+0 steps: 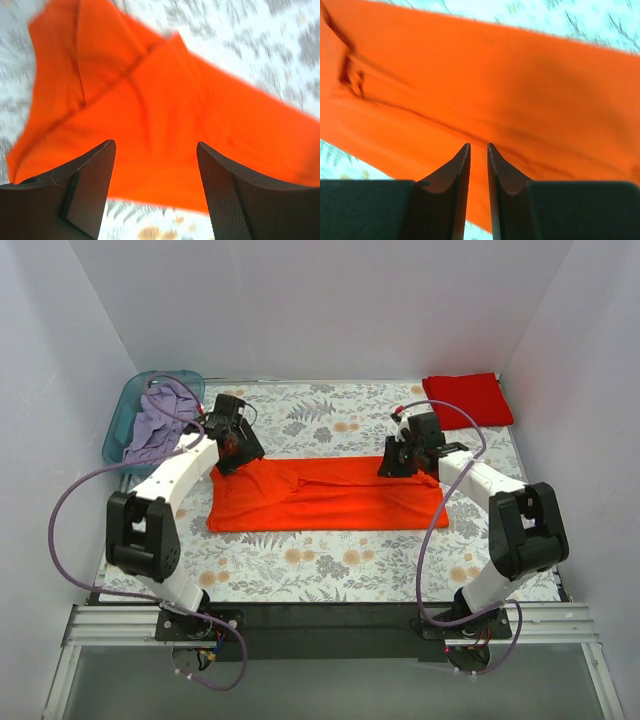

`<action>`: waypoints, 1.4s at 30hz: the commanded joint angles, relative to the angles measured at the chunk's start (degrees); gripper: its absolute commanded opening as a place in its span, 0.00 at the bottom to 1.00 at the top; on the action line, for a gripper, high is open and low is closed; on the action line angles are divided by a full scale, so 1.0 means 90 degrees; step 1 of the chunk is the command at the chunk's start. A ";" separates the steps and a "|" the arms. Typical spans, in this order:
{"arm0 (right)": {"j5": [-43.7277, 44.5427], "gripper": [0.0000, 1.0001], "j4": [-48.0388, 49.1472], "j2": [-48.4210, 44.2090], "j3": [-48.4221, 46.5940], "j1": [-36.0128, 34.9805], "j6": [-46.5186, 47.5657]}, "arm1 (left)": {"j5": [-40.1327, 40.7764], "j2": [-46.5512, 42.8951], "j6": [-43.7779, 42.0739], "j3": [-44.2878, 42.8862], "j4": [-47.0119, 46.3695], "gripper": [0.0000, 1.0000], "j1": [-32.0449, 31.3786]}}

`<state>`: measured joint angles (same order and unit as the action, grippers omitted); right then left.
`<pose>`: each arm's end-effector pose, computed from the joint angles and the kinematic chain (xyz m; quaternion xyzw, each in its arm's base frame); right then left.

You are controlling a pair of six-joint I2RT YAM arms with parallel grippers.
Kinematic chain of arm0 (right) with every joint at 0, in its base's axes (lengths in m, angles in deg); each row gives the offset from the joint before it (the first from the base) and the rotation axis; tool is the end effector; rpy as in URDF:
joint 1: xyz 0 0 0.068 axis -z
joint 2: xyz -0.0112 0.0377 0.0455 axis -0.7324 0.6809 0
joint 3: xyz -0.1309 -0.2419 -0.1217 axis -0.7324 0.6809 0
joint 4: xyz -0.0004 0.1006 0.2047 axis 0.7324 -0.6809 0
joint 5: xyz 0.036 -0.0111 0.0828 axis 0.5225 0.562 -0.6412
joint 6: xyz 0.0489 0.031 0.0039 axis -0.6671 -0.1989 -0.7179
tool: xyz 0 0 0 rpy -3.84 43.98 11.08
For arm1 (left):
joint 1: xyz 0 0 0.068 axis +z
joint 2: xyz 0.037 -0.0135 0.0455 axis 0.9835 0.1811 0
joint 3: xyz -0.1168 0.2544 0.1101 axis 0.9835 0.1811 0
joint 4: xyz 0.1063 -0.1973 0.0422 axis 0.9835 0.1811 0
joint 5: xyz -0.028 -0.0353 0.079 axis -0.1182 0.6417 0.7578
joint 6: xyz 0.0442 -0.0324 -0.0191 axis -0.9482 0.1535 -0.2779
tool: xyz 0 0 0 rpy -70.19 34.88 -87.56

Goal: Fold and stack the t-shirts
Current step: Fold the tshirt

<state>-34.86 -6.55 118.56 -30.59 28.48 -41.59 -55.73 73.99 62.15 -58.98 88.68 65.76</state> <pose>0.3089 0.1146 0.2595 -0.0789 0.9127 0.2192 0.3358 0.3126 -0.0701 0.2877 -0.5285 0.8127 -0.1134 0.2177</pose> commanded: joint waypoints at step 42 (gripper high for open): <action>-0.0399 0.31 -0.2954 -0.1852 0.0878 -0.1976 0.0334 | 0.0164 0.3996 -0.1601 -0.4840 0.0110 0.81 -0.0713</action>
<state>-41.48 -33.52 100.66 -16.91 9.40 -41.63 -55.77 117.55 48.71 -104.33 90.87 59.64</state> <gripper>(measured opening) 0.306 0.811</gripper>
